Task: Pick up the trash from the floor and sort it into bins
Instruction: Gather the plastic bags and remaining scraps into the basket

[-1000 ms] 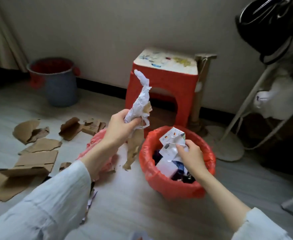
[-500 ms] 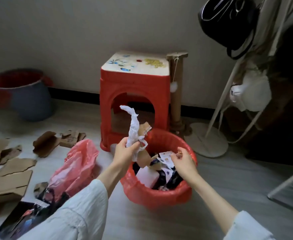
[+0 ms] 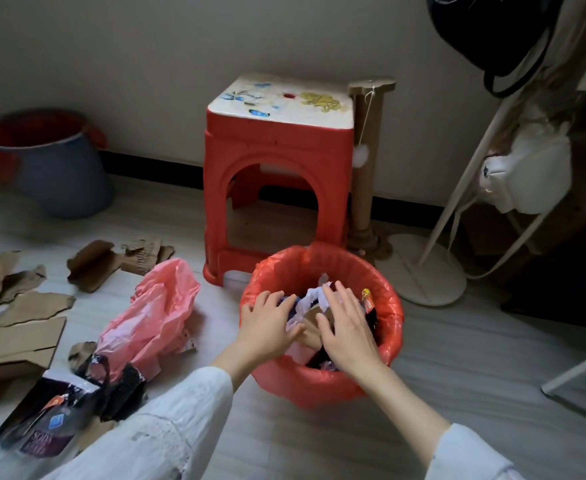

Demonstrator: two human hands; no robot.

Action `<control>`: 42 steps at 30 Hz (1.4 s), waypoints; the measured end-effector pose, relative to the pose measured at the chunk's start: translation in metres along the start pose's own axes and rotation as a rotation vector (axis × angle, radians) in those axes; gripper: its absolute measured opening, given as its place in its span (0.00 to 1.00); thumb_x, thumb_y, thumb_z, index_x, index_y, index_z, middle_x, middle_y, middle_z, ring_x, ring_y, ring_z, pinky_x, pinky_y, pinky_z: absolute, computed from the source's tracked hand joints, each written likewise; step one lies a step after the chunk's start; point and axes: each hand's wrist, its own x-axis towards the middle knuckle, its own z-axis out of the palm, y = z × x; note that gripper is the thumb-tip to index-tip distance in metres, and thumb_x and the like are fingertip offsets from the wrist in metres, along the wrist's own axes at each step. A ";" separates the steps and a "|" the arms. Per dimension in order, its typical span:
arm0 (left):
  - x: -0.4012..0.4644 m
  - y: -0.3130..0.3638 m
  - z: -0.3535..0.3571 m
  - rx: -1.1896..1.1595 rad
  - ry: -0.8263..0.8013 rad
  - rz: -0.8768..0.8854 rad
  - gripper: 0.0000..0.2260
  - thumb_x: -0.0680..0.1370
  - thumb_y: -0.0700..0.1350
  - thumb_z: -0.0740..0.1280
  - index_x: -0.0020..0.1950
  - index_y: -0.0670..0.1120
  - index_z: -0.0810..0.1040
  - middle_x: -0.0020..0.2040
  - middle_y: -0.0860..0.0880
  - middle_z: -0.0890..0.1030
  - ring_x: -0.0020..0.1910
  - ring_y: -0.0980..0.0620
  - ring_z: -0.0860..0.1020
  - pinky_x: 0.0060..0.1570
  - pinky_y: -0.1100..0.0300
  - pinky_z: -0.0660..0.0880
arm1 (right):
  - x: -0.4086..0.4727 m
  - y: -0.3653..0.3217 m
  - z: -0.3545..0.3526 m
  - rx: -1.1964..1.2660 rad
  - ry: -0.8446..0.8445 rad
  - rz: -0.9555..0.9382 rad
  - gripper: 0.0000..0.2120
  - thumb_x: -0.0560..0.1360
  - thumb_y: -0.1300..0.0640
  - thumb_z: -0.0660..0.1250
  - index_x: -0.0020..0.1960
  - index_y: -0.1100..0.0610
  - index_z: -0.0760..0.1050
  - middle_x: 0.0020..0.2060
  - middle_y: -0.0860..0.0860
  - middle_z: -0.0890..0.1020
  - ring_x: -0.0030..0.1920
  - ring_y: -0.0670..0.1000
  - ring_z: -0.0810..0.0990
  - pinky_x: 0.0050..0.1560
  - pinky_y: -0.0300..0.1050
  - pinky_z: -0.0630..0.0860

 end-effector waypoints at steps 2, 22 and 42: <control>-0.004 -0.013 0.003 0.069 -0.089 0.021 0.28 0.78 0.59 0.56 0.76 0.53 0.53 0.77 0.47 0.53 0.76 0.45 0.46 0.71 0.47 0.50 | 0.003 0.001 0.005 -0.132 -0.144 -0.034 0.26 0.81 0.48 0.54 0.76 0.50 0.51 0.77 0.51 0.47 0.77 0.51 0.44 0.74 0.44 0.45; -0.013 -0.039 -0.001 0.064 -0.236 0.109 0.27 0.80 0.54 0.55 0.76 0.45 0.52 0.77 0.43 0.43 0.76 0.45 0.40 0.73 0.51 0.46 | 0.050 0.024 0.059 -0.520 -0.636 0.090 0.25 0.81 0.47 0.40 0.77 0.51 0.47 0.77 0.51 0.46 0.76 0.52 0.40 0.73 0.63 0.43; -0.083 -0.196 -0.043 -0.217 -0.291 -0.269 0.15 0.79 0.46 0.59 0.64 0.43 0.73 0.65 0.45 0.75 0.61 0.46 0.74 0.60 0.58 0.70 | 0.044 -0.160 0.100 -0.492 -0.231 -0.533 0.15 0.77 0.60 0.58 0.63 0.58 0.68 0.60 0.55 0.73 0.62 0.58 0.70 0.54 0.52 0.69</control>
